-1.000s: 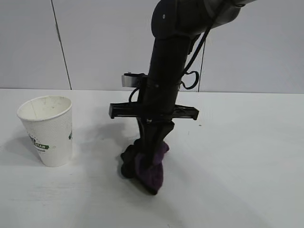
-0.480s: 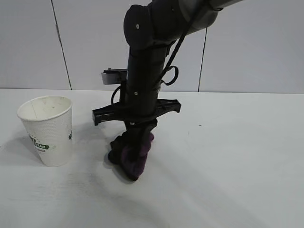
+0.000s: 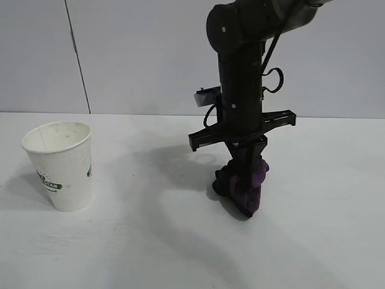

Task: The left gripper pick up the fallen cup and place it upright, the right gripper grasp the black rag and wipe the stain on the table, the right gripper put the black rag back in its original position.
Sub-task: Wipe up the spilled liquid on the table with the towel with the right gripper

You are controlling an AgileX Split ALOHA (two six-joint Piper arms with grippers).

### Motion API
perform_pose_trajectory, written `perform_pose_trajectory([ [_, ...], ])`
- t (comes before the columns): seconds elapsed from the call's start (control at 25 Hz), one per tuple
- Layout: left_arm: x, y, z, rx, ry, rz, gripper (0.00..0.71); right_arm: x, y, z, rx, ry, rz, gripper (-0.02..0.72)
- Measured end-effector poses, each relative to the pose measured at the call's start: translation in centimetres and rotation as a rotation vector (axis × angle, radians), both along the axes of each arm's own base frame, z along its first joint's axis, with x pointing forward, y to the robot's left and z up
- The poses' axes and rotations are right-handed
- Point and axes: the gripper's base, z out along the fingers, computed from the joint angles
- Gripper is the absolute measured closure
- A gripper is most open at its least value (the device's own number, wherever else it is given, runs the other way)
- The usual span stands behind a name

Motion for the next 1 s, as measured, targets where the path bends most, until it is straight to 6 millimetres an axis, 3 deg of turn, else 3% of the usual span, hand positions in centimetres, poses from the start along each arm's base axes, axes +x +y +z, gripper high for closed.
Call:
perform_pose_trajectory([
  [0.44,0.0,0.0,0.0,0.0,0.0,0.0,0.056,0.1,0.0,0.8,-0.008,-0.006,0.034,0.651],
  [0.72,0.0,0.0,0.0,0.0,0.0,0.0,0.056,2.5,-2.4,1.0,-0.112,-0.213,-0.054,0.651],
  [1.0,0.0,0.0,0.0,0.0,0.0,0.0,0.056,3.5,-4.1,0.5,-0.169,-0.254,-0.095,0.651],
])
